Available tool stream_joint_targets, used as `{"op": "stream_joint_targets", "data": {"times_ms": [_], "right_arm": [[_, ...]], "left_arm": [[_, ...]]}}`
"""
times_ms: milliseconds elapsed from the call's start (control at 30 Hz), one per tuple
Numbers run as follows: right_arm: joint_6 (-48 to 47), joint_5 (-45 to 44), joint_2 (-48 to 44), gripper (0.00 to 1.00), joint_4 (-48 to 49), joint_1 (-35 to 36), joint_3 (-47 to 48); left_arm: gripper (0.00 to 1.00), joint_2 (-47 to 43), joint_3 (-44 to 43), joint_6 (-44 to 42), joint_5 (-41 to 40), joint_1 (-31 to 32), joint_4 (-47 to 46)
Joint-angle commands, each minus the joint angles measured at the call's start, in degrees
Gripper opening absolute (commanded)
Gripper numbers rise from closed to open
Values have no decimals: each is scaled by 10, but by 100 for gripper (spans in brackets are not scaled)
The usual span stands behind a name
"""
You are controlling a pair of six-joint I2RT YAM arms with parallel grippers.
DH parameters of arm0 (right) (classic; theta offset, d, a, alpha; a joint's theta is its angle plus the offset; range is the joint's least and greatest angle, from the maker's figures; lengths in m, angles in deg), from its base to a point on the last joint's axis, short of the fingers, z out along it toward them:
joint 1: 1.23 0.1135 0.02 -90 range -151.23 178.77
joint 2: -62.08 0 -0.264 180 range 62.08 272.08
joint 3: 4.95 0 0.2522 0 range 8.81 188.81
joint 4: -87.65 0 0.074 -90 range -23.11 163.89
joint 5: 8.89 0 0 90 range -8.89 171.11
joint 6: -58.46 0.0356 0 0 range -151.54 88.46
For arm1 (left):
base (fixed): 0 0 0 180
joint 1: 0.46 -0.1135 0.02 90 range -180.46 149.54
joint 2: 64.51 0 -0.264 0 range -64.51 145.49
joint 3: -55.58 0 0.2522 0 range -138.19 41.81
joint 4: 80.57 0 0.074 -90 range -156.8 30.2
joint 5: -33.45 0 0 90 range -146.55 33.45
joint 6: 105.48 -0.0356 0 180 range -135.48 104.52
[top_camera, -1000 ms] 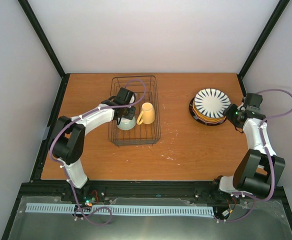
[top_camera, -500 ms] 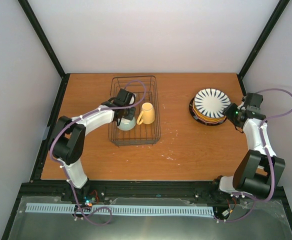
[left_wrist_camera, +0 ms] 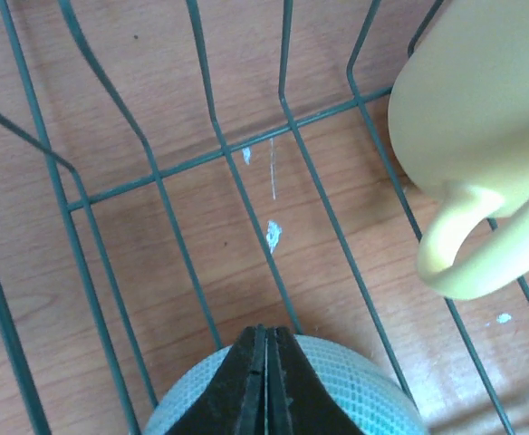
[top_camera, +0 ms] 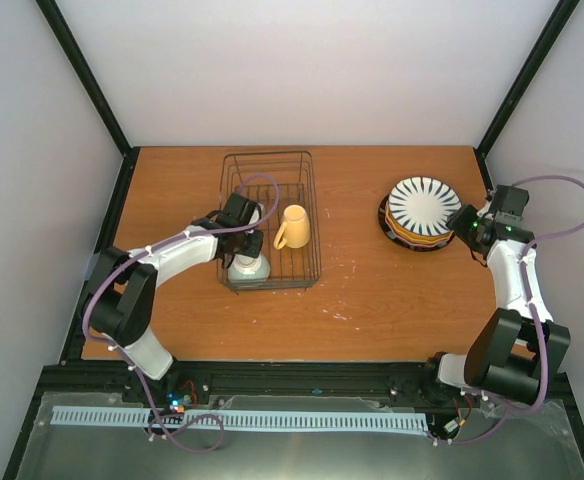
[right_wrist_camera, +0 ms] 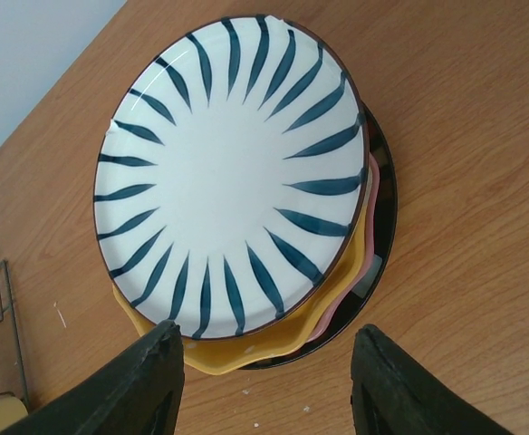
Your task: Load the mixed dishes into the dish rack
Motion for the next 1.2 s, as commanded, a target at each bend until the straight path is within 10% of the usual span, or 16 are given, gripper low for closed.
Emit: {"op": "stream_joint_targets", "data": {"times_ms": [0, 367, 1167], "right_arm": [[2, -3, -18, 51, 3, -5, -7], [9, -35, -28, 53, 10, -5, -15], [33, 33, 148, 51, 50, -51, 35]], "left_arm": [[11, -30, -8, 18, -5, -2, 24], [54, -40, -62, 11, -32, -3, 18], [62, -76, -134, -21, -44, -2, -17]]}}
